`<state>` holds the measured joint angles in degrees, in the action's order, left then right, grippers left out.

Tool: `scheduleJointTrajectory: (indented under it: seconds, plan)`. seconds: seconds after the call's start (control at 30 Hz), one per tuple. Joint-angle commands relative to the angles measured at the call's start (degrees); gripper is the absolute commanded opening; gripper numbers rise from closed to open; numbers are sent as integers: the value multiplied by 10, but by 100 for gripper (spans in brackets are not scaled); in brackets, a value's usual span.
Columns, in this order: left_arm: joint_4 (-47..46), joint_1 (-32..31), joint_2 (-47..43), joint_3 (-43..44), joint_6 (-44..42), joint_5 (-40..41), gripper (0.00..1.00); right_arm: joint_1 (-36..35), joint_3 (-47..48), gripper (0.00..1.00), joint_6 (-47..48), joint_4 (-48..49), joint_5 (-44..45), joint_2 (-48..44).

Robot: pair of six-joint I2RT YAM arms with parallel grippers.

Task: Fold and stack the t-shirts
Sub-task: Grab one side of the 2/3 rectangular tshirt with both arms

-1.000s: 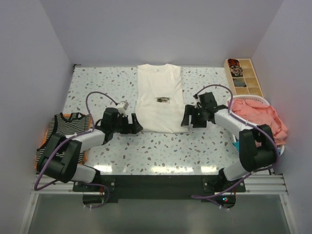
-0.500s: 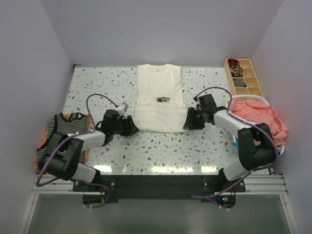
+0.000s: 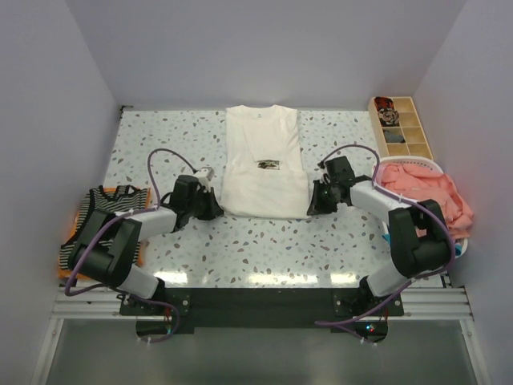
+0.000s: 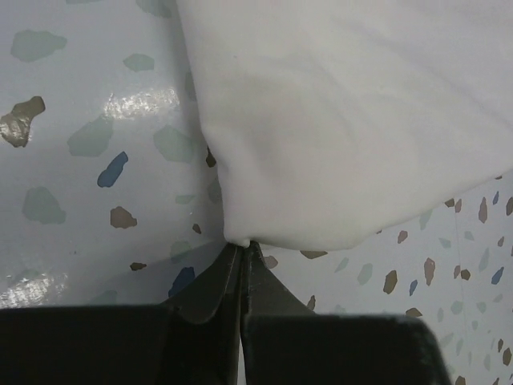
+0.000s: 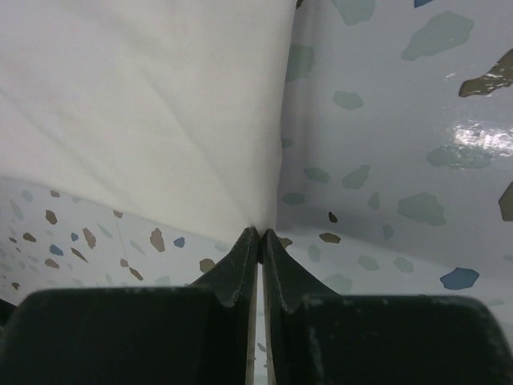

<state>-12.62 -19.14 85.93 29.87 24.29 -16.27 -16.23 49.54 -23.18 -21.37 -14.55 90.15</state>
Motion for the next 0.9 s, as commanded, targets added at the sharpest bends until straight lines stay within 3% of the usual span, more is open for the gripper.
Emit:
scheduleJointTrajectory:
  seconds: [0.0, 0.2, 0.23, 0.27, 0.37, 0.4, 0.43, 0.5, 0.57, 0.6, 0.63, 0.87]
  plan:
    - [75, 2, 6, 48, -34, 31, 0, 0, 32, 4, 30, -36, 72, -11]
    - [124, 2, 19, 73, -33, 52, 0, 0, 51, 4, 47, -56, 110, -10]
    - [123, 2, 19, 70, -35, 49, 0, -1, 52, 8, 50, -54, 106, -11]
    - [124, 2, 20, 71, -36, 44, 0, 0, 52, 23, 49, -53, 102, -11]
    - [125, 2, 29, 74, -31, 22, 3, 0, 52, 43, 44, -54, 105, -17]
    - [144, 2, 30, 76, -29, 17, 30, 0, 52, 57, 44, -56, 110, -20]
    - [147, 2, 28, 77, -22, 17, 45, 0, 52, 62, 41, -59, 121, -23]
    - [150, 2, 10, 72, -17, 19, 65, 0, 51, 68, 38, -61, 125, -38]
    - [156, 2, -3, 67, -10, 32, 78, 1, 48, 70, 29, -61, 129, -47]
    - [156, 2, -14, 67, -9, 44, 93, 1, 44, 71, 25, -59, 124, -53]
    - [157, 2, -16, 64, -9, 47, 100, 4, 43, 72, 17, -56, 117, -57]
    - [83, 2, -4, 49, 8, 27, 100, 39, 12, 74, -24, -1, 11, -42]
